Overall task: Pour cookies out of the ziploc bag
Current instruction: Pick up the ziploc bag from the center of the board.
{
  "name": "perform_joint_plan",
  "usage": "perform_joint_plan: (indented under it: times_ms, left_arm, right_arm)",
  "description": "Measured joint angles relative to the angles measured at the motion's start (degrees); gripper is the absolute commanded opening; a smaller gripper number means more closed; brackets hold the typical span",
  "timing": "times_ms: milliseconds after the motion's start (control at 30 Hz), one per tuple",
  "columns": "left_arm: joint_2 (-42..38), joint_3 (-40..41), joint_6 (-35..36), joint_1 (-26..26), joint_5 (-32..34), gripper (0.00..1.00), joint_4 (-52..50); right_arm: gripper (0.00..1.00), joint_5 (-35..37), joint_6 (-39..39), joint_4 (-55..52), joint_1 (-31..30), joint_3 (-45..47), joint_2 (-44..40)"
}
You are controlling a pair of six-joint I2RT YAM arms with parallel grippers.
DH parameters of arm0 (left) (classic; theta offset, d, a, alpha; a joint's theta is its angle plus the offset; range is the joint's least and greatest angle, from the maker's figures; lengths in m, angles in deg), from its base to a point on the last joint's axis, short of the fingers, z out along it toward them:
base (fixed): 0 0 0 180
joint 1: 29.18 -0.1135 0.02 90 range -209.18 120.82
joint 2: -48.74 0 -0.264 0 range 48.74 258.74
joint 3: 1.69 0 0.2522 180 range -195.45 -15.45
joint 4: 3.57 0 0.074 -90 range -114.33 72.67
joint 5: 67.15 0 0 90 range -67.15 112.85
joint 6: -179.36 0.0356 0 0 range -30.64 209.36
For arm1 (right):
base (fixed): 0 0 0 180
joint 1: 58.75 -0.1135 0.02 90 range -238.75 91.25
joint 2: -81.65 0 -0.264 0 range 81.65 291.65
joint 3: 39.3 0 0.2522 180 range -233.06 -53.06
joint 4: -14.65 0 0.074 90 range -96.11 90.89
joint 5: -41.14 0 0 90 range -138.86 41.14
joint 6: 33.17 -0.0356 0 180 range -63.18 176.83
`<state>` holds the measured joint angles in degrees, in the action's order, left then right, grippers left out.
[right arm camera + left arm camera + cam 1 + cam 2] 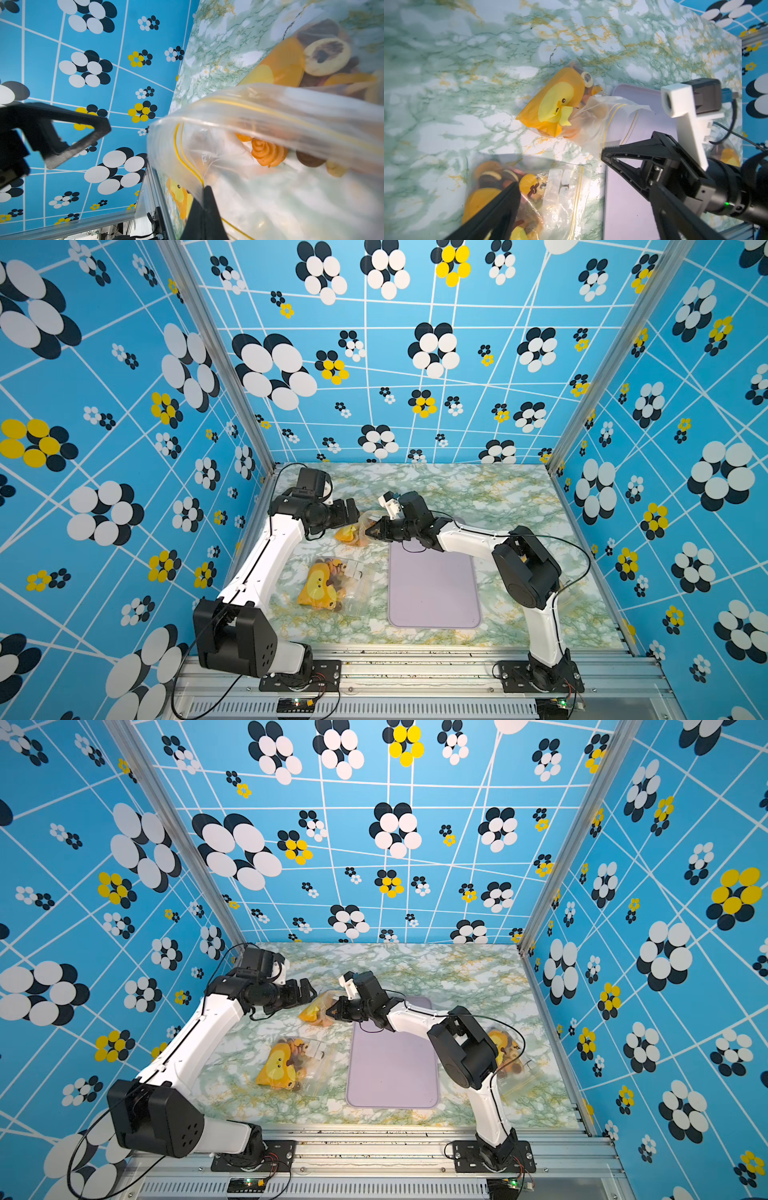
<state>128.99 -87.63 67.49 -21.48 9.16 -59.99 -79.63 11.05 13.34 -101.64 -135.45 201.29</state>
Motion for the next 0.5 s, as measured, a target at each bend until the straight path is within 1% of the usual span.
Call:
perform_joint_plan:
  times_ms: [133, 233, 367, 500]
  left_arm:
    - [-2.7, 8.3, -0.7, -2.6, 0.0, 1.0, 2.9]
    - [-3.1, 11.6, -1.8, -5.1, -0.5, 0.99, 3.9]
    - [-1.5, 12.2, -3.2, -8.0, -2.4, 1.0, 5.2]
    - [1.5, 12.2, -4.8, -9.2, -4.9, 1.0, 6.7]
  right_arm:
    - [0.01, 0.0, -0.4, -0.7, 0.1, -0.7, 0.0]
    - [0.01, 0.0, -1.1, -1.6, 0.1, -0.7, 0.0]
    - [0.0, 0.2, -2.1, -2.0, 0.1, -0.7, 0.0]
    - [0.0, 0.2, -3.8, -3.0, 0.1, -0.9, -0.2]
